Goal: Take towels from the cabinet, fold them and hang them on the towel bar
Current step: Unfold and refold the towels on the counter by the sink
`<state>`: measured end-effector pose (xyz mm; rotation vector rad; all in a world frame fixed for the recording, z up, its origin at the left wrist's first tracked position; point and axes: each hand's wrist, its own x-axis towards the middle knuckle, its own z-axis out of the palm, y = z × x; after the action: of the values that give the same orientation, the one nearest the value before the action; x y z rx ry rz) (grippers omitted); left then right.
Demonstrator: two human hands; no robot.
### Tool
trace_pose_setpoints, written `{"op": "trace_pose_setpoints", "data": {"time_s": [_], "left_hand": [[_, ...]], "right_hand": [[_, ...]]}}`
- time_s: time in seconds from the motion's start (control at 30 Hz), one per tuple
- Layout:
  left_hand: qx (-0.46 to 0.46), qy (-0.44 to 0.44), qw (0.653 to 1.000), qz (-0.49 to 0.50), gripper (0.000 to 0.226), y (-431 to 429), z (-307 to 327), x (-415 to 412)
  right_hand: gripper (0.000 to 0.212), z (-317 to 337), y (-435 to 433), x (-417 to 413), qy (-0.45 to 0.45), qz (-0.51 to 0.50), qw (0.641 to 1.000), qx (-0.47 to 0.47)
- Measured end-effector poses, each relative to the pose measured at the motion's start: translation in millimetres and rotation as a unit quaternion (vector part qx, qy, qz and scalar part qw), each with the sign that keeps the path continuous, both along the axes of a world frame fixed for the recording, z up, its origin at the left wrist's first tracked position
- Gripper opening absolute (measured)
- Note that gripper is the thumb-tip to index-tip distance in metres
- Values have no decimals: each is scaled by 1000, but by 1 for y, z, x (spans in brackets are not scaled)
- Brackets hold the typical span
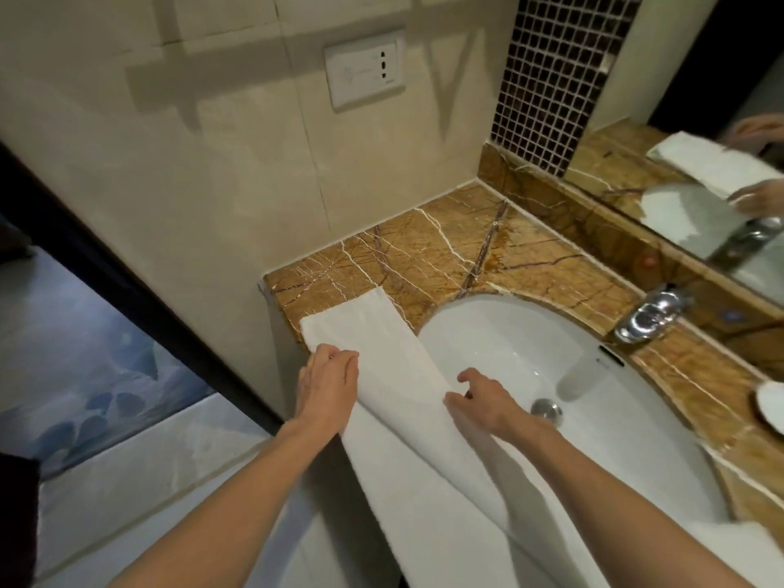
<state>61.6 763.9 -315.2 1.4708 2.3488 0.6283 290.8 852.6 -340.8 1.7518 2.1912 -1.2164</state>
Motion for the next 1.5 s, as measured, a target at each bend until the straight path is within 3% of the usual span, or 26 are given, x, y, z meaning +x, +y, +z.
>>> {"op": "trace_pose_setpoints", "data": {"time_s": [0.27, 0.5, 0.67, 0.77, 0.97, 1.03, 1.13, 1.3, 1.4, 1.5], "left_hand": [[-9, -42, 996, -77, 35, -47, 3, 77], [-45, -188, 977, -88, 32, -80, -3, 149], [-126, -255, 957, -55, 38, -88, -13, 197], [-173, -236, 954, -65, 47, -90, -14, 215], [-174, -246, 954, 6, 58, -87, -15, 242], [-170, -307, 934, 67, 62, -84, -12, 253], [-151, -437, 870, 171, 64, -78, -15, 269], [-115, -488, 806, 316, 41, -73, -18, 278], [-161, -556, 770, 270, 13, -76, -18, 282], [-178, -583, 755, 240, 5, -78, -14, 281]], "right_hand": [[52, 8, -73, 85, -77, -36, 996, -20], [32, 11, -123, 137, -96, -35, 994, 29], [43, 14, -122, 169, -157, -3, 985, 65], [52, 5, -121, 194, -226, 40, 971, 62], [57, 12, -118, 224, -260, 89, 955, 109], [57, 14, -116, 228, -247, 97, 958, 107], [57, 15, -116, 231, -233, 113, 961, 100], [57, 16, -113, 234, -214, 123, 967, 56], [58, 15, -109, 236, -212, 139, 965, 72], [54, 15, -110, 240, -202, 147, 963, 103]]}}
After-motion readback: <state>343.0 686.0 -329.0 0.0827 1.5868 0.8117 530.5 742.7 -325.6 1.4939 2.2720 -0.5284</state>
